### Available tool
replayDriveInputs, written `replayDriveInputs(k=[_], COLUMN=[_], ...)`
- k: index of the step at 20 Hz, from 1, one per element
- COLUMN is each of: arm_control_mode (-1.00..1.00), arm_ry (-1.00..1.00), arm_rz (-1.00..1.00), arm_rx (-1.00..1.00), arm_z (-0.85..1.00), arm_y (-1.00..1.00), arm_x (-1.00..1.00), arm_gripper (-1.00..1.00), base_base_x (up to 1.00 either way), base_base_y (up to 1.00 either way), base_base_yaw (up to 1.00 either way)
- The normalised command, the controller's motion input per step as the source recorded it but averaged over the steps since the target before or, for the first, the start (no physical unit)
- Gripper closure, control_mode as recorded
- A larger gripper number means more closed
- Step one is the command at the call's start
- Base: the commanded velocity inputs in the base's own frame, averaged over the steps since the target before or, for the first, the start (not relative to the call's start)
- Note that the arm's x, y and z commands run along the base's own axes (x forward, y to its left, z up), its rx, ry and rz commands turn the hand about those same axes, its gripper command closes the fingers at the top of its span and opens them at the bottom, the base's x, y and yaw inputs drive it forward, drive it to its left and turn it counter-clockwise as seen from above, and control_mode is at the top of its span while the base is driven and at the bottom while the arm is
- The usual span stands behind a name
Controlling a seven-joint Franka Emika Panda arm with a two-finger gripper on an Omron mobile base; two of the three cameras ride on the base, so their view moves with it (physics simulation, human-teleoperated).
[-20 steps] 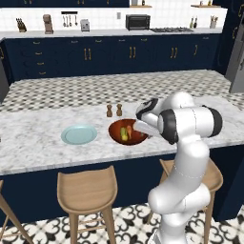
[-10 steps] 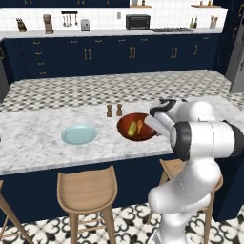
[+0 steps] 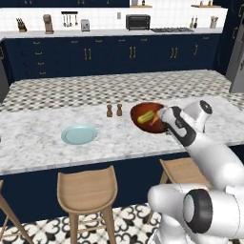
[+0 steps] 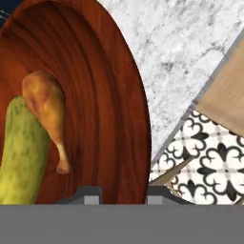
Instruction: Pick the chicken drumstick and cucumber from their plates and place them in the bowl. Then put the bowl in the fridge.
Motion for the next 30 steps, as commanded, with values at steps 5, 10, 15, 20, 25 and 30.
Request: replayDriveInputs(k=[5, 10, 15, 20, 25, 30], arm_control_mode=[-1.0, -1.0, 1.0, 1.0, 1.0, 1.0], arm_ry=[0.01, 0.0, 0.0, 0.0, 0.0, 0.0], arm_rz=[-0.48, -0.21, -0.02, 0.0, 0.0, 0.0], arm_rx=[0.09, 0.0, 0.0, 0.0, 0.0, 0.0], arm_z=[0.98, 0.99, 0.48, 0.0, 0.0, 0.0], arm_y=[-0.1, 0.0, 0.0, 0.0, 0.0, 0.0], arm_x=[-0.91, -0.76, -0.51, 0.0, 0.0, 0.0], arm_gripper=[1.0, 1.0, 1.0, 1.0, 1.0, 1.0], base_base_x=[0.0, 0.0, -0.4, -0.88, -0.08, 0.09], base_base_y=[0.0, 0.0, -0.18, -0.91, -1.0, -1.0], base_base_yaw=[0.0, 0.0, -0.04, -0.12, -0.19, -0.13])
